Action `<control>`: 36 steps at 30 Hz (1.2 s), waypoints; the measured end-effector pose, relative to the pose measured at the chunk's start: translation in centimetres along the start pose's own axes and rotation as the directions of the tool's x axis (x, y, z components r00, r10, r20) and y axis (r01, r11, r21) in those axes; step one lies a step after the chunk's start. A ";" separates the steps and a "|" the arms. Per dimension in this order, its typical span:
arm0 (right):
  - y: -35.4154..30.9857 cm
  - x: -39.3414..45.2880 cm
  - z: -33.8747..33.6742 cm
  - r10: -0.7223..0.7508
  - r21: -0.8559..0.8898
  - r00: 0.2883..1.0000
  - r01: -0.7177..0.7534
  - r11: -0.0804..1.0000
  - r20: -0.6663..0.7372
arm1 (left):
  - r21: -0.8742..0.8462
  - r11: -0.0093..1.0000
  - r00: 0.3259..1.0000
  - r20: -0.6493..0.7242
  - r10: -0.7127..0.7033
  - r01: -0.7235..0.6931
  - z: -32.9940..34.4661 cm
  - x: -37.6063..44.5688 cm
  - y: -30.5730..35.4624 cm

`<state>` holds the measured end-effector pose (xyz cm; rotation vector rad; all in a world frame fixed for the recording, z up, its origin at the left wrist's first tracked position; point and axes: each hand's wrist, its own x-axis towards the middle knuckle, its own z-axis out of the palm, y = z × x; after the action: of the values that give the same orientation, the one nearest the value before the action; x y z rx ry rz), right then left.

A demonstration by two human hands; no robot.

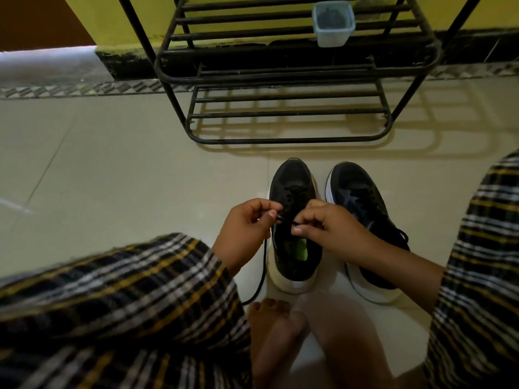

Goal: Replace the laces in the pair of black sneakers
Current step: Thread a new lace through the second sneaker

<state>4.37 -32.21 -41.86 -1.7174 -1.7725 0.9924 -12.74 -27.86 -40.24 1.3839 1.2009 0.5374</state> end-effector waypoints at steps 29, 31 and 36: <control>0.5 -0.4 0.1 0.028 0.029 0.991 -0.025 0.999 -0.129 | 0.503 0.808 0.945 0.060 0.320 -0.306 1.3 0.1 -1.5; 0.7 -0.4 0.2 0.022 0.029 0.987 -0.018 0.999 -0.160 | 0.452 0.843 0.953 0.069 0.294 -0.292 1.4 0.0 -1.4; 1.7 -0.3 0.1 0.038 -0.122 0.965 -0.072 0.990 -0.260 | 0.419 0.891 0.980 -0.006 0.197 -0.176 1.3 0.1 -1.7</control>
<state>5.39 -32.57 -43.22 -1.8896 -1.6592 0.6513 -12.12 -28.70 -42.17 1.8760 1.2772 0.4648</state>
